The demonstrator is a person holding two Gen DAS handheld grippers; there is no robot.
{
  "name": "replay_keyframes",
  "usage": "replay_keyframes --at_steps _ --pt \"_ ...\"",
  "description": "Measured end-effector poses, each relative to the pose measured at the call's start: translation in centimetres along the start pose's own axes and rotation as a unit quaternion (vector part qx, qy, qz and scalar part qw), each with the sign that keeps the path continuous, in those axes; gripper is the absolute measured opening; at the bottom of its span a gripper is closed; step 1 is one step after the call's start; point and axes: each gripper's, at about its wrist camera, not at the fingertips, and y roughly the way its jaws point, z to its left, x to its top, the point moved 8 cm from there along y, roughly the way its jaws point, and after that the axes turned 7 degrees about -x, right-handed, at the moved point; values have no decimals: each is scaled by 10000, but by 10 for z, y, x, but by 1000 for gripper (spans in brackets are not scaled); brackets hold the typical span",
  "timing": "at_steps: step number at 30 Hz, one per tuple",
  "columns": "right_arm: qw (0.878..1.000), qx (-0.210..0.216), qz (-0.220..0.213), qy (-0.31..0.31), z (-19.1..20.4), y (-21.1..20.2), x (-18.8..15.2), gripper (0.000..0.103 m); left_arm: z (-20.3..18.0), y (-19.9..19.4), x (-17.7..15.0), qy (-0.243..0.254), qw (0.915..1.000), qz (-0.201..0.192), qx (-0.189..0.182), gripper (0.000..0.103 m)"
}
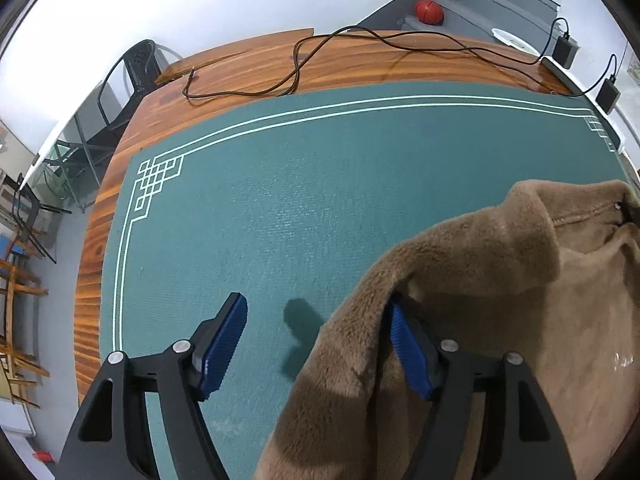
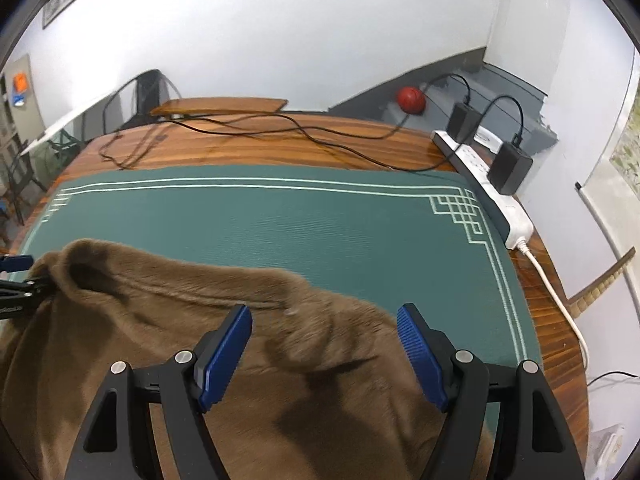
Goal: Fold clothes
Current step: 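Lower the sweatshirt onto the table with both grippers, spreading it flat, then release the sweatshirt and pull the left gripper back along the sleeve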
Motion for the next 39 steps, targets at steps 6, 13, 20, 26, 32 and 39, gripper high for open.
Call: replay_keyframes --at_steps 6,13,20,26,32,39 --pt "9963 298 693 -415 33 28 -21 77 10 -4 -6 32 10000 27 -34 79" --pt "9974 340 508 -381 29 0 -20 77 40 -36 -40 -125 9999 10 -88 79" --pt "9953 576 11 -782 47 -71 -31 77 73 -79 -110 -571 9976 176 -345 79" --pt "9923 884 321 -803 57 -96 -86 77 86 -100 -184 -526 9967 542 -311 79" --pt "9887 1117 620 -777 68 -117 -137 77 86 -105 -235 -741 9904 717 -917 79" --pt "9866 1214 839 -702 72 -128 -174 77 51 -111 -240 -676 9821 440 -1701 80"
